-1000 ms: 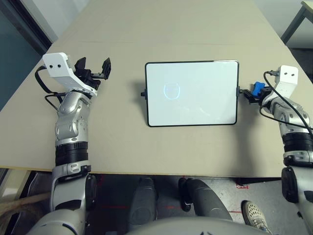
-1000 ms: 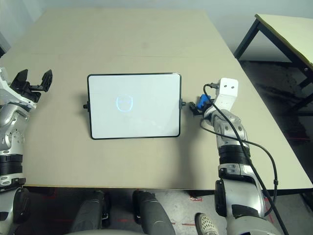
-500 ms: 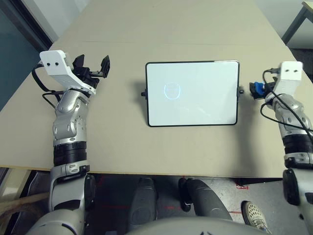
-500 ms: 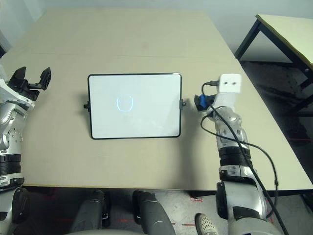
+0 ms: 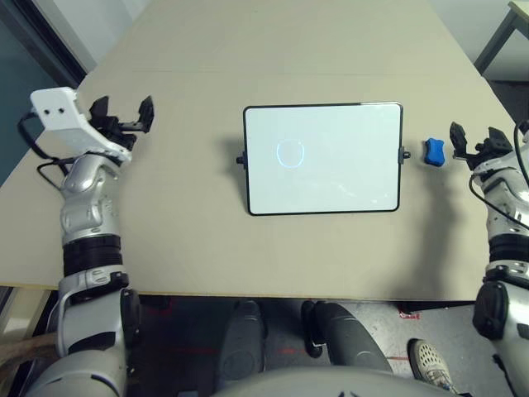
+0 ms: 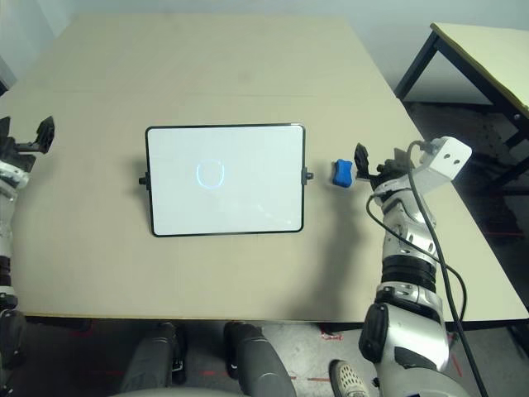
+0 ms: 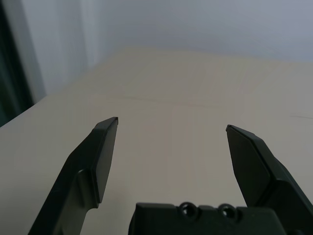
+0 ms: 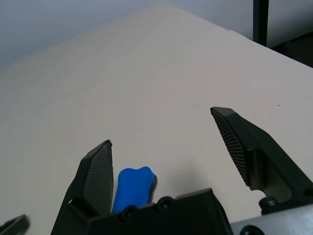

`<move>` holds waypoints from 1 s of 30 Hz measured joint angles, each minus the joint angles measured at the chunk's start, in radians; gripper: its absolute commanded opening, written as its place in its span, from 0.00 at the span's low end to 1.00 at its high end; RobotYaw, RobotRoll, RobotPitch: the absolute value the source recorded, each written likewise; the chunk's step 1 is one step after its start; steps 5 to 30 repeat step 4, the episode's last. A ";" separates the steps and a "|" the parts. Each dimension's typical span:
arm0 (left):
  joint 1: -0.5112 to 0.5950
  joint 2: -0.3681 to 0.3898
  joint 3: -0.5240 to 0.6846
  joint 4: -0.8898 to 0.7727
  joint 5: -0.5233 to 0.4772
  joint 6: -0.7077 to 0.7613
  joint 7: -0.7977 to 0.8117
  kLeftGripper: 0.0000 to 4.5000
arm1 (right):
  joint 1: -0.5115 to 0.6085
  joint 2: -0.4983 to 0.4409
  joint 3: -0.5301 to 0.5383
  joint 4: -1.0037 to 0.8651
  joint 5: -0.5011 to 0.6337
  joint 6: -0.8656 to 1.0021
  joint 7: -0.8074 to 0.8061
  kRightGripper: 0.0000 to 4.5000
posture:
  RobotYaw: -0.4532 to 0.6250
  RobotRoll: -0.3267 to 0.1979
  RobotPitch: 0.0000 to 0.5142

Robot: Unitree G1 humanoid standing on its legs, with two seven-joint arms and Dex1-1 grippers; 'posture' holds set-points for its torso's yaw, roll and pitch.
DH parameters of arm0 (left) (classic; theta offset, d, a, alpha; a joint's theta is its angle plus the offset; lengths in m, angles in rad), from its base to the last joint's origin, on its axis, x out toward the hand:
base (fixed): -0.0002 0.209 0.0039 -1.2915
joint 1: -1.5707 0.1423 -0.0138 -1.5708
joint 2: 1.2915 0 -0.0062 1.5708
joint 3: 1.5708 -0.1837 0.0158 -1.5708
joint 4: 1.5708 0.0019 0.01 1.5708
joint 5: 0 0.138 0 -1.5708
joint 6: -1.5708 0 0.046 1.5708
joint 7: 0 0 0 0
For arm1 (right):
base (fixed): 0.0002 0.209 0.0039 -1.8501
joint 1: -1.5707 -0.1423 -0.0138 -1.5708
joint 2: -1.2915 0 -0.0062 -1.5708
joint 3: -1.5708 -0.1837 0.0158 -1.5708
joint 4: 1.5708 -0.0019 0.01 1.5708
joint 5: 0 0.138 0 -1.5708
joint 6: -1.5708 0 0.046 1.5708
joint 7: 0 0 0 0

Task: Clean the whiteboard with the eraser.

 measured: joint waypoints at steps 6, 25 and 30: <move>-0.019 0.018 0.024 0.105 -0.030 0.002 -0.033 1.00 | -0.015 -0.012 0.010 0.055 -0.010 -0.058 0.016 0.99 | 0.42 0.62 0.24; -0.019 0.018 0.024 0.105 -0.030 0.002 -0.033 1.00 | -0.015 -0.012 0.010 0.055 -0.010 -0.058 0.016 0.99 | 0.42 0.62 0.24; -0.019 0.018 0.024 0.105 -0.030 0.002 -0.033 1.00 | -0.015 -0.012 0.010 0.055 -0.010 -0.058 0.016 0.99 | 0.42 0.62 0.24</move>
